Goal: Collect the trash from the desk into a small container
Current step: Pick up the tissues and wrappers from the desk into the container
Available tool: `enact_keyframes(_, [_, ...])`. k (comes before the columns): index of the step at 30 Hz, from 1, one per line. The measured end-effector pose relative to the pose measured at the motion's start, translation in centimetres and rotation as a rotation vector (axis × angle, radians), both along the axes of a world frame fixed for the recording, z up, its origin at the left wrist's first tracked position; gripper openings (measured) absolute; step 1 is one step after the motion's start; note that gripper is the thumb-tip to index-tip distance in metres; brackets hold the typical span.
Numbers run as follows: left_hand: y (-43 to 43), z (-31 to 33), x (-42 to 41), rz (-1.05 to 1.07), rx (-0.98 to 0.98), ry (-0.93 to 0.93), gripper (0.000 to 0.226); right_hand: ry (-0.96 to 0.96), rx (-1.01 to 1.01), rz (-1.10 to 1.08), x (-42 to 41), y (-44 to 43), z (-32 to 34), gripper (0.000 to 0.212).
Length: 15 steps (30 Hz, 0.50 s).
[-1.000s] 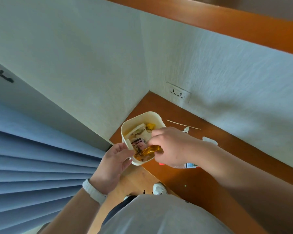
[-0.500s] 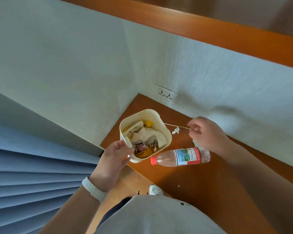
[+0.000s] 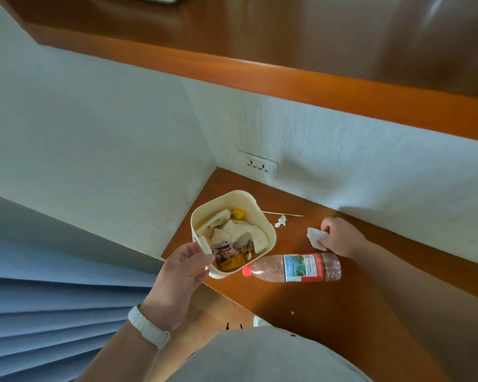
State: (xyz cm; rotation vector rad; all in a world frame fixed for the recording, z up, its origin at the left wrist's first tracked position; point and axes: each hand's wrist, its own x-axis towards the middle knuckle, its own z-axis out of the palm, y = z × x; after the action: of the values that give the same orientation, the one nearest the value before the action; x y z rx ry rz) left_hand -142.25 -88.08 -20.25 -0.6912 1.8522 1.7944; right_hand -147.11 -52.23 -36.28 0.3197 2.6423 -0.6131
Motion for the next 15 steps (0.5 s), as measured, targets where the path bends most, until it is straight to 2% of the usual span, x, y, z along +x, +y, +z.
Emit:
enact_keyframes(1, [0.0,0.2,0.0,-0.006,-0.010,0.004,0.022,0.009,-0.006,0.009,-0.1,0.1,-0.2,0.016])
enact_keyframes(5, [0.1,0.4,0.2,0.000,-0.028,0.007,0.019,0.071,-0.106,-0.014,0.2,-0.3,0.1,0.025])
enact_keyframes(8, [0.2,0.3,0.3,0.023,-0.023,-0.004,0.020,0.101,-0.139,-0.065,0.1,-1.3,1.5,0.022])
enact_keyframes(10, [0.2,0.2,0.4,0.036,-0.015,-0.012,0.019,0.154,-0.155,-0.071,-0.3,-2.2,3.3,0.011])
enact_keyframes(15, [0.5,0.3,0.7,0.050,-0.021,-0.027,0.017,0.374,-0.316,-0.022,-0.5,-6.0,10.7,0.008])
